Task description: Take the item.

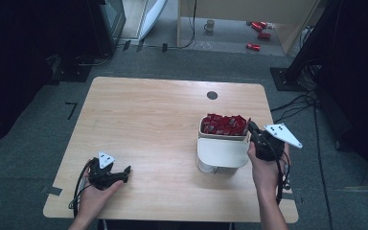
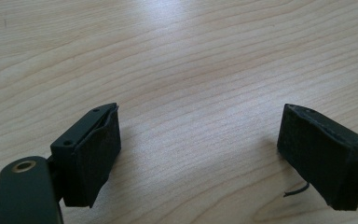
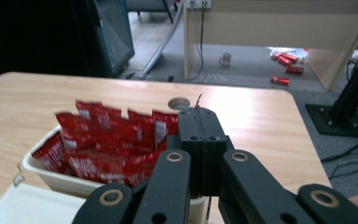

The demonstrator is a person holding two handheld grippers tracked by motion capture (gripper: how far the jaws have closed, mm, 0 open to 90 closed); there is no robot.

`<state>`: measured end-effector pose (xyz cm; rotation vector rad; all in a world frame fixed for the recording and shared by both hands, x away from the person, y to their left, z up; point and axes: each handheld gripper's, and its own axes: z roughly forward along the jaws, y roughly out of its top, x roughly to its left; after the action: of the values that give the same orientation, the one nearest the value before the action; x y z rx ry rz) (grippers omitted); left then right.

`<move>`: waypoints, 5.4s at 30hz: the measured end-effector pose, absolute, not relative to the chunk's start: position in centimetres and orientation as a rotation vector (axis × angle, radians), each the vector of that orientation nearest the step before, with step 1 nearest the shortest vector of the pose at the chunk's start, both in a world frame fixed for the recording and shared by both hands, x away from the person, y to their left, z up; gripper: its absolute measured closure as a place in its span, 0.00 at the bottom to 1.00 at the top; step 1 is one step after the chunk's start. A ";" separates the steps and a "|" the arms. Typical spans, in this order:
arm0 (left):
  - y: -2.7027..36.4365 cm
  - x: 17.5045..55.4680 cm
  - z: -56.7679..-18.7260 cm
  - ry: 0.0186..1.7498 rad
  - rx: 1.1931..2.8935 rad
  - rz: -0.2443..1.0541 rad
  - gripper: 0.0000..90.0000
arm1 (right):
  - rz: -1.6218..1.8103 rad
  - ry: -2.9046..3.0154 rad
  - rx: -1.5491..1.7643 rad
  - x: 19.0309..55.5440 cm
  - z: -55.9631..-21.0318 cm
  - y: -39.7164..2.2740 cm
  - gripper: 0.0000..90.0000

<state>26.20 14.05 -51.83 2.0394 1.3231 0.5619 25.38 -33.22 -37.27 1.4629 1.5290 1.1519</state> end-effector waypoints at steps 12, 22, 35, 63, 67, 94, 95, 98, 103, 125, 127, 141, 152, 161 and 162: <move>14.0 26.2 -51.8 1.324 2.039 0.562 0.15 | 1.212 1.496 1.384 24.2 -33.0 -34.9 1.00; 14.0 26.2 -51.8 1.323 2.038 0.564 0.15 | 1.229 1.469 1.343 23.4 -30.5 -35.8 1.00; 14.1 26.2 -51.8 1.321 2.044 0.563 0.15 | 1.224 1.436 1.322 22.2 -28.8 -37.0 1.00; 14.0 26.2 -51.8 1.325 2.038 0.563 0.15 | 1.042 1.577 1.492 23.1 -38.4 -38.0 1.00; 14.0 26.2 -51.8 1.325 2.038 0.563 0.15 | 1.024 1.600 1.532 23.8 -40.0 -38.2 1.00; 14.0 26.2 -51.8 1.325 2.037 0.563 0.15 | 1.147 1.554 1.697 32.5 -45.7 -40.6 1.00; 14.0 26.2 -51.8 1.325 2.038 0.563 0.15 | 1.141 1.566 1.711 32.8 -46.1 -40.6 1.00; 14.0 26.2 -51.8 1.325 2.038 0.563 0.15 | 1.113 1.616 1.720 33.7 -47.3 -40.1 1.00; 14.0 26.2 -51.8 1.325 2.038 0.563 0.15 | 1.115 1.614 1.769 34.4 -48.3 -40.1 1.00; 14.0 26.2 -51.8 1.325 2.038 0.563 0.15 | 1.176 1.621 1.847 34.6 -49.8 -41.3 0.85; 14.0 26.2 -51.8 1.325 2.039 0.563 0.15 | 1.180 1.623 1.839 34.3 -49.7 -41.5 0.84; 14.0 26.2 -51.8 1.325 2.039 0.563 0.15 | 1.156 1.681 1.793 30.0 -50.2 -42.5 0.56; 14.0 26.2 -51.8 1.325 2.040 0.563 0.15 | 1.140 1.771 1.704 25.6 -50.2 -42.8 0.32; 14.0 26.2 -51.8 1.325 2.039 0.562 0.15 | 1.055 1.873 1.655 22.8 -51.1 -42.6 0.04; 14.0 26.2 -51.8 1.325 2.040 0.563 0.15 | 1.053 1.881 1.652 22.6 -51.2 -42.6 0.02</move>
<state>26.23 14.02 -51.82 2.0397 1.3249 0.5626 22.61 -42.60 -51.17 1.6523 1.8814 1.0531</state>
